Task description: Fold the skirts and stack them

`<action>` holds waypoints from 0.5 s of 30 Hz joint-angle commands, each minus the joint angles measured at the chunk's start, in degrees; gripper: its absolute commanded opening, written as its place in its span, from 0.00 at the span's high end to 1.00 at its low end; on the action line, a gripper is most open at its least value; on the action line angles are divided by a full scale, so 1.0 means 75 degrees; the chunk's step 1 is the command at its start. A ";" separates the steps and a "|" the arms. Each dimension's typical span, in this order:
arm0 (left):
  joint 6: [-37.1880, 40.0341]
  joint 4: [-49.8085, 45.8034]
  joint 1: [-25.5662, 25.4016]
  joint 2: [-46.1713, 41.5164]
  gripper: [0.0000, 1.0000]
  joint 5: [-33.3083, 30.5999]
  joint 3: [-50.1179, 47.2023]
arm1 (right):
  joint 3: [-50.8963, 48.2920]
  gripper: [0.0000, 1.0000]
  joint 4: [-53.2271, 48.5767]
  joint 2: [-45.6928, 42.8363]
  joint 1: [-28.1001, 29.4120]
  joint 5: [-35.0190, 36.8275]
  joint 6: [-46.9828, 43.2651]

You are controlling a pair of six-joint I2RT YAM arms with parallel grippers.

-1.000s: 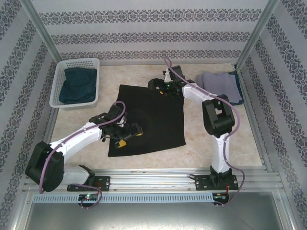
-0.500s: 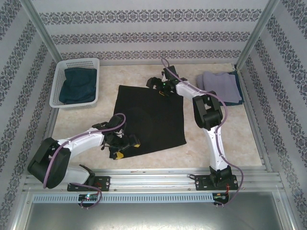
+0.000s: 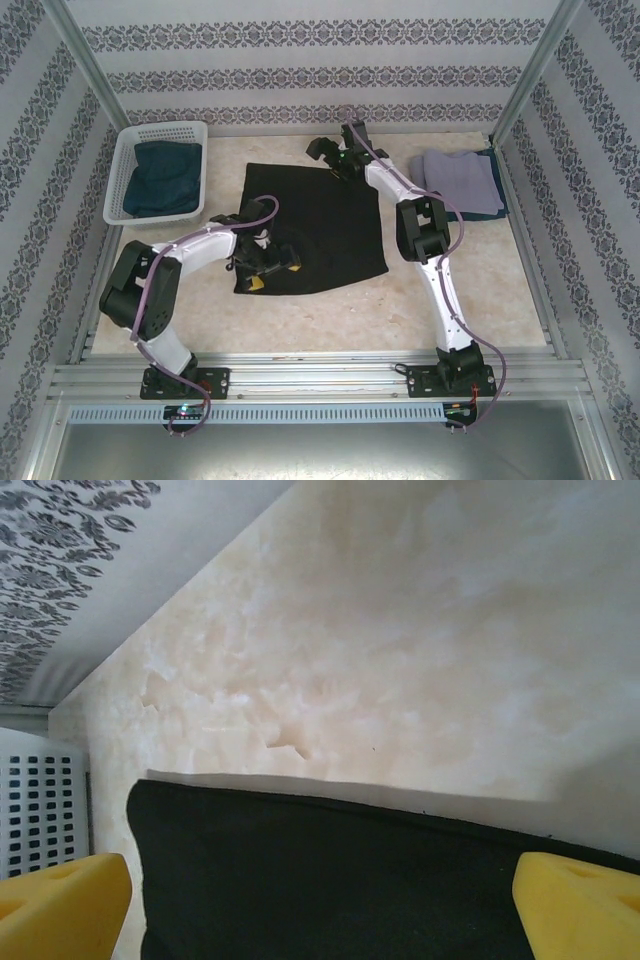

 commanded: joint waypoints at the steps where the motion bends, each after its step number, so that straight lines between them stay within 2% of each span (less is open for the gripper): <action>1: -0.0047 -0.0363 0.0029 -0.0946 0.00 -0.0358 0.0065 | -0.0036 0.02 -0.0286 -0.1143 -0.0061 0.0272 -0.0595; 6: -0.1375 -0.0546 0.0327 -0.2523 0.00 -0.2072 -0.1109 | -0.3606 0.02 0.0683 -0.4045 0.0097 0.1765 -0.1308; 12: -0.2695 -0.0428 0.0584 -0.3520 0.01 -0.2465 -0.2512 | -0.7813 0.02 0.1510 -0.7299 -0.0136 0.3154 -0.0966; 15: -0.3093 -0.0201 0.0641 -0.4092 0.22 -0.2503 -0.3002 | -0.9231 0.02 0.1792 -0.8410 -0.0641 0.2546 -0.0933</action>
